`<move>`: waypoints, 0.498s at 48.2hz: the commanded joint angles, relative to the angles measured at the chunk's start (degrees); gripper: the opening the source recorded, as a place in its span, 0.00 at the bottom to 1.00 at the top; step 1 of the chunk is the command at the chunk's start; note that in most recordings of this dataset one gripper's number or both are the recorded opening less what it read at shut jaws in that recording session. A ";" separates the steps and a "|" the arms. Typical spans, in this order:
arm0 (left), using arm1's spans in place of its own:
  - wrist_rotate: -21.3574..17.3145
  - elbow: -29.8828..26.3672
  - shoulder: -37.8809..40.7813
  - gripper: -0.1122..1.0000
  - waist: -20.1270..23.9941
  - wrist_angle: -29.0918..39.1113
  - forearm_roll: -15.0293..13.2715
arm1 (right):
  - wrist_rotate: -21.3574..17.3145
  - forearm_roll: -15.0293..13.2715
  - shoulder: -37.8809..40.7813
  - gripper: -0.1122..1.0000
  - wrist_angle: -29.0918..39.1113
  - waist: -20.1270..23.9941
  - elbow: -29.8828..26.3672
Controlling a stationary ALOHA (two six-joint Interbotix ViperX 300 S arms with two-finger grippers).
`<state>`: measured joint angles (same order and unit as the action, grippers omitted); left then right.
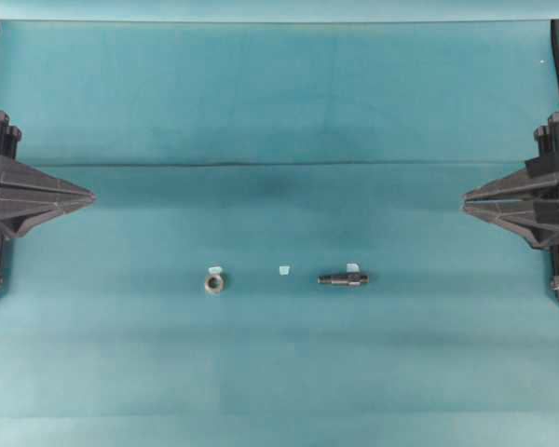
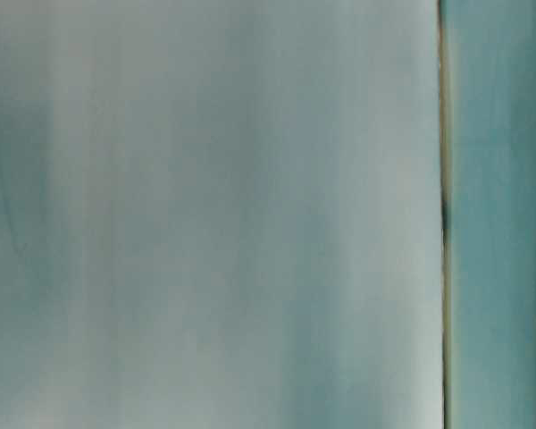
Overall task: Insert the washer onto the shaft with both hands.
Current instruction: 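Move both grippers inward toward the washer and the shaft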
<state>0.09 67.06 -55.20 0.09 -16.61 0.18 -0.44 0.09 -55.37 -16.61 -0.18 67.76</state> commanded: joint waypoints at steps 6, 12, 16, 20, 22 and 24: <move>2.02 -4.75 1.05 0.12 -0.35 6.86 0.44 | -0.97 2.55 1.05 0.13 4.57 0.00 -1.58; 2.29 -6.94 2.46 0.12 -0.35 13.36 0.44 | -4.66 4.39 1.32 0.05 12.48 0.00 -3.52; 2.37 -8.35 4.13 0.12 -0.35 16.61 0.44 | -7.56 4.39 2.02 0.04 15.56 -0.09 -4.39; 2.37 -9.32 6.06 0.12 -0.35 17.93 0.44 | -9.76 4.39 3.25 0.04 16.79 -0.09 -4.92; 2.46 -9.67 7.21 0.12 -0.35 18.19 0.44 | -10.37 4.39 3.96 0.04 17.05 -0.09 -5.27; 2.64 -10.02 8.44 0.12 -0.35 18.28 0.44 | -10.63 4.39 4.92 0.04 17.40 -0.09 -5.71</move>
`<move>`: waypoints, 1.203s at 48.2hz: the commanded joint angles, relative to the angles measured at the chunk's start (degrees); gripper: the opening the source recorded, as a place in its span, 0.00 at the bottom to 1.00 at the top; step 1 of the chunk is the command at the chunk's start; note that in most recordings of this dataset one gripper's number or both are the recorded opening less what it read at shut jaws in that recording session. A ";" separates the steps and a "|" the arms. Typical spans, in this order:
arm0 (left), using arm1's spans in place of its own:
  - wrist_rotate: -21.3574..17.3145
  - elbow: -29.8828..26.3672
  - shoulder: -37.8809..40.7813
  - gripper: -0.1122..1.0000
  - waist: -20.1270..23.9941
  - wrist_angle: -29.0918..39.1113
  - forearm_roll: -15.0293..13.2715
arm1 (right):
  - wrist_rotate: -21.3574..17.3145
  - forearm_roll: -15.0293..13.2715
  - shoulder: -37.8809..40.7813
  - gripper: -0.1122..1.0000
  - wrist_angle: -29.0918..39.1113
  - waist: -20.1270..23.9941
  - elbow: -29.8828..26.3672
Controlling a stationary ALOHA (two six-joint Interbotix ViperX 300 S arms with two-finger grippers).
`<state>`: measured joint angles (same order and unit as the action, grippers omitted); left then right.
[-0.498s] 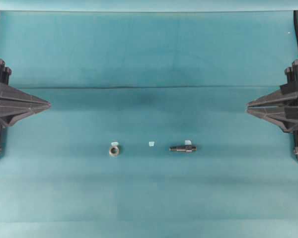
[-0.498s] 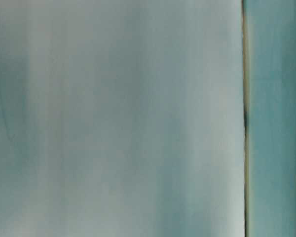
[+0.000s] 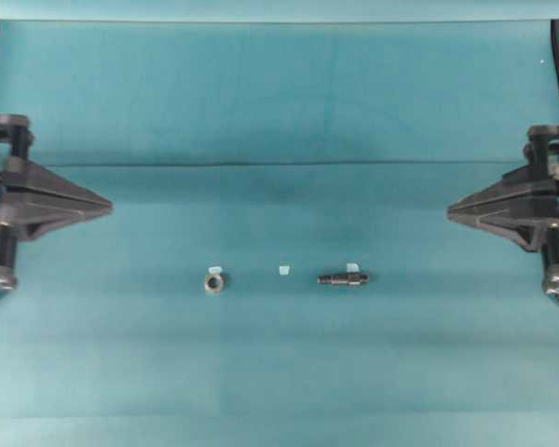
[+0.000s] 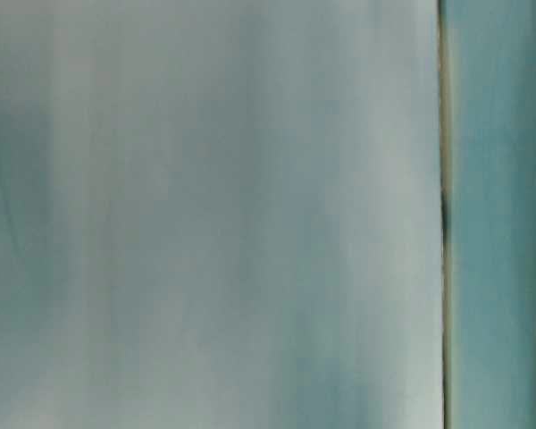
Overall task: Insert the washer onto the shaft with both hands.
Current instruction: 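Move both grippers inward toward the washer and the shaft, then lower left gripper over the washer and right gripper over the shaft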
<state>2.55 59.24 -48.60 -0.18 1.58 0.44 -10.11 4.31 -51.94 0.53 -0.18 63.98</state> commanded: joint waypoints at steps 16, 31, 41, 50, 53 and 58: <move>4.13 -6.94 13.45 0.12 -0.09 3.43 0.18 | -1.05 0.00 13.97 0.04 9.05 -0.09 -8.70; 4.83 -13.89 23.47 0.12 -0.18 14.59 0.26 | -0.70 -0.35 25.40 0.04 19.42 0.00 -15.03; 4.66 -16.96 29.09 0.12 -0.79 21.71 0.62 | -0.53 -3.34 31.11 0.04 24.43 0.09 -18.72; 4.66 -19.86 35.16 0.12 -1.58 24.52 0.62 | -0.35 -4.22 36.04 0.04 25.75 0.09 -20.74; 4.66 -20.74 37.00 0.12 -1.67 24.52 0.62 | -0.26 -4.22 37.27 0.04 26.10 0.35 -21.53; 4.57 -21.80 39.55 0.12 -1.76 25.22 0.62 | -0.26 -4.31 38.94 0.04 27.07 0.70 -22.50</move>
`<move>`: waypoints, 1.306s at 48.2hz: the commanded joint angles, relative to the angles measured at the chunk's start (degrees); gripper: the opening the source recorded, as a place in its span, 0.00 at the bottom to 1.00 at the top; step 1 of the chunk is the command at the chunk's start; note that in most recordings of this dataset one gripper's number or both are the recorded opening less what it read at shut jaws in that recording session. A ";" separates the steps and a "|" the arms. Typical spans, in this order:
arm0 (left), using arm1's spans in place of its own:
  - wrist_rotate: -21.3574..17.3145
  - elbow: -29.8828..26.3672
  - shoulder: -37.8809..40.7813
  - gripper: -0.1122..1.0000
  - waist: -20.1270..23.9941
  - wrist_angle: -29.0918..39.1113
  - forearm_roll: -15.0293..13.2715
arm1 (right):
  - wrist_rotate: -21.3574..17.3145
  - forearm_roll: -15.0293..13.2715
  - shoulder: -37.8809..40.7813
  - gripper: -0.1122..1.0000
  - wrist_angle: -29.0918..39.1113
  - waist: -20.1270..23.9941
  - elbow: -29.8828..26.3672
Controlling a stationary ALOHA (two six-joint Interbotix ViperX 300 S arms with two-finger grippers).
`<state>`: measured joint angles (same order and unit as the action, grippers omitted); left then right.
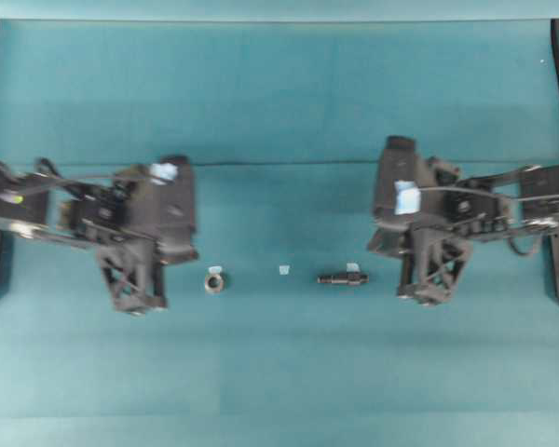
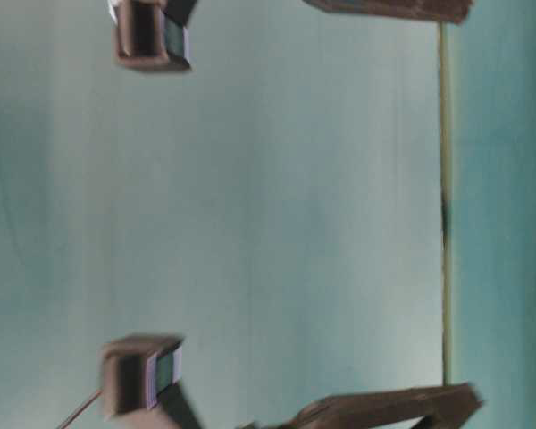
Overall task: Insert the washer onto the shaft with both hands.
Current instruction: 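Lower left gripper over the washer and right gripper over the shaft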
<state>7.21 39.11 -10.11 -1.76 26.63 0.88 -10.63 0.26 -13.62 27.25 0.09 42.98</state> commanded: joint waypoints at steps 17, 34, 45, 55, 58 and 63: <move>-0.79 -1.93 3.52 0.12 -0.44 -0.97 0.35 | 1.76 -1.14 4.57 0.04 1.85 1.14 -2.64; -0.35 -0.97 4.13 0.37 -0.44 -1.85 0.35 | 2.11 -1.14 7.65 0.29 1.85 1.14 -4.83; -0.88 -0.44 3.87 0.93 -1.32 -4.57 0.35 | 2.37 -1.23 8.88 0.87 2.29 1.23 -5.19; -0.79 -0.44 4.31 0.94 -1.32 -4.57 0.35 | 2.90 -1.23 9.40 0.97 1.85 1.58 -4.92; -0.79 -0.35 4.57 0.94 -1.32 -4.66 0.35 | 3.08 -1.23 9.76 0.97 1.93 1.85 -5.01; -0.79 -0.44 5.19 0.94 -1.41 -4.66 0.35 | 3.43 -1.23 10.72 0.97 1.93 2.37 -5.10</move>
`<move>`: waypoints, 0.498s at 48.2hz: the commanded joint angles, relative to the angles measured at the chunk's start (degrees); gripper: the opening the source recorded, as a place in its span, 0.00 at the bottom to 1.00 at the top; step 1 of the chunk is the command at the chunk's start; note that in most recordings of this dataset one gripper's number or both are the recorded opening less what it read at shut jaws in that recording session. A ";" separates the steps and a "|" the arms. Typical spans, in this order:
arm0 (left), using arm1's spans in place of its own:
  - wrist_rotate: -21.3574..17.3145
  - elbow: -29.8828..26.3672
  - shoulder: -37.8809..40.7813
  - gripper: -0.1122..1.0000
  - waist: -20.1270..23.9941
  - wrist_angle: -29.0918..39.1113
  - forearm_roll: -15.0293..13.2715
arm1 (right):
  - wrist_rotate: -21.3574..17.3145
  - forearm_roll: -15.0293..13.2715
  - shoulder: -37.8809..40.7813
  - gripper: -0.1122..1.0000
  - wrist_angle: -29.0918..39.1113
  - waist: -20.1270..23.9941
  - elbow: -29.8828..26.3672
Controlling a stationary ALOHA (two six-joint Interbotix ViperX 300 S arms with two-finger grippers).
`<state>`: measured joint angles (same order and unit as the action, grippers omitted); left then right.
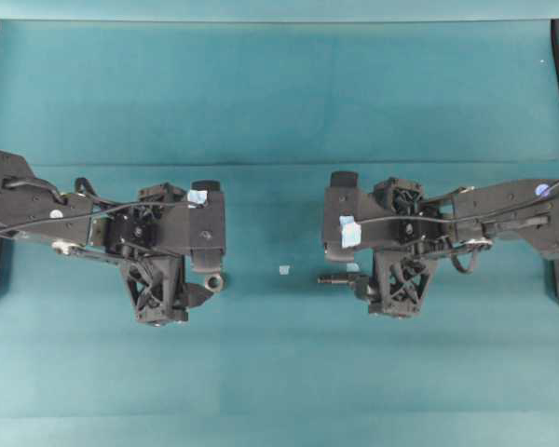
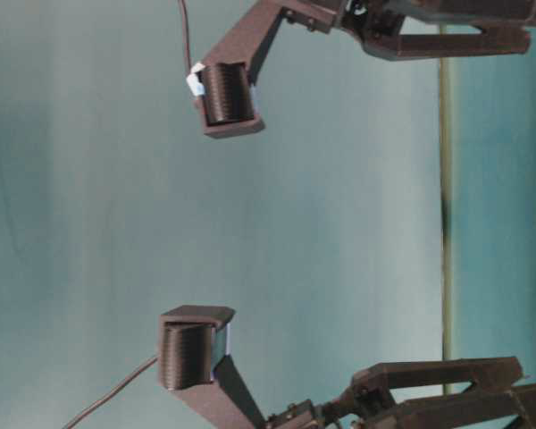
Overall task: Insert the washer onto the shaft with both hands.
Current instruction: 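Lower left gripper over the washer and right gripper over the shaft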
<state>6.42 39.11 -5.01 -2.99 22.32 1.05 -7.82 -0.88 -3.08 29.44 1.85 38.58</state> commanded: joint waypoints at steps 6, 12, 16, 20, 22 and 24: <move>0.00 -0.35 0.88 0.94 -0.09 -0.44 0.18 | 0.70 -0.09 1.23 0.97 -0.44 1.14 -0.79; 0.09 0.00 2.55 0.94 -0.09 -1.05 0.18 | 0.62 -0.09 2.11 0.97 -1.58 1.41 0.00; 0.00 0.18 3.60 0.94 -0.18 -1.58 0.18 | 0.70 -0.09 2.64 0.97 -2.64 1.49 0.44; 0.00 0.18 4.22 0.94 -0.09 -2.37 0.18 | 0.70 -0.09 3.08 0.97 -3.43 1.49 0.79; 0.00 0.18 4.48 0.94 -0.18 -2.81 0.18 | 0.79 -0.09 3.34 0.97 -3.52 1.49 0.88; 0.09 0.18 4.75 0.94 -0.09 -3.08 0.18 | 0.79 -0.09 3.52 0.97 -3.60 1.49 0.97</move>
<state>6.42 39.73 -0.35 -2.99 20.13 1.14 -7.56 -0.88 0.53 26.37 3.08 39.73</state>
